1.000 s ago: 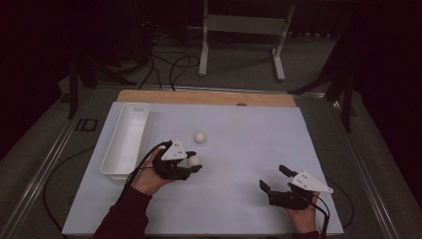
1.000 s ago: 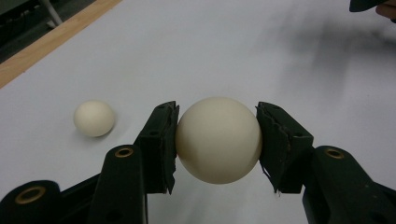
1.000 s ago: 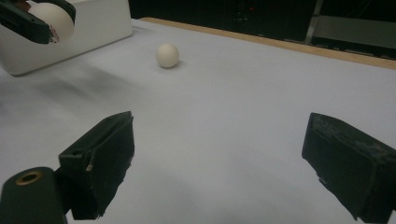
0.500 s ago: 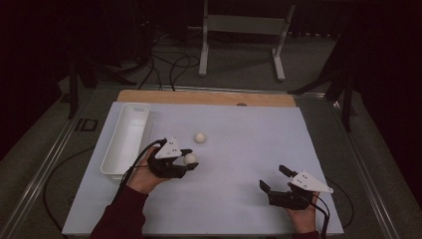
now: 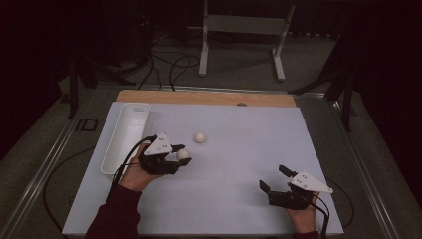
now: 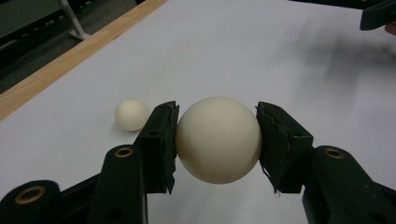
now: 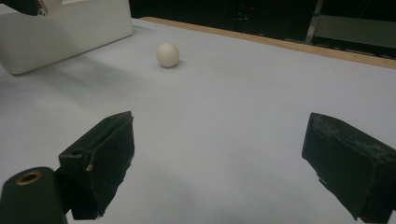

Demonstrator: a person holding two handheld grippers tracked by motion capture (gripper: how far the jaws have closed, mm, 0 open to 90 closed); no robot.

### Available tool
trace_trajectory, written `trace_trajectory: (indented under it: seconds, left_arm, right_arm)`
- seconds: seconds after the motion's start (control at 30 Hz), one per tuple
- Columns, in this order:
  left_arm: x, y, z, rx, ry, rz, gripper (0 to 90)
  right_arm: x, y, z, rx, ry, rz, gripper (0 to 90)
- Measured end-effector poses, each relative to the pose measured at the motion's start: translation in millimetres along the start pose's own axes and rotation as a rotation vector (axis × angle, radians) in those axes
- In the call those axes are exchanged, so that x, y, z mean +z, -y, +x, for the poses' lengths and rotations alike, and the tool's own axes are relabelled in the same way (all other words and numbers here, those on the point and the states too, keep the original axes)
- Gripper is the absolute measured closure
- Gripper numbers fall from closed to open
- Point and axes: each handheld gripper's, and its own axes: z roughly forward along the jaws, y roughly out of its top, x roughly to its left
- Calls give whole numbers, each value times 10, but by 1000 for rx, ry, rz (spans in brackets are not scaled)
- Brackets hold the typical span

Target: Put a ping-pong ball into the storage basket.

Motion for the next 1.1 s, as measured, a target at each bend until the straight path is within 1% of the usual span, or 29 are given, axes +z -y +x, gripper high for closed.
trace_trajectory:
  seconds: [0.17, 0.43, 0.6, 1.1]
  left_arm:
    - [-54, 5, 28, -4, -7, -16, 509]
    - [-103, 21, 63, -10, -18, -23, 509]
    - [-116, 44, 89, -14, -18, -18, 509]
    - [-224, 69, 140, -22, -18, -39, 509]
  right_arm:
    - [0, 1, -4, -3, 2, 2, 91]
    - [-1, 2, -4, -3, 2, 2, 91]
    - [2, 2, -2, -2, 2, 4, 91]
    - [4, 5, -2, -1, 2, 6, 91]
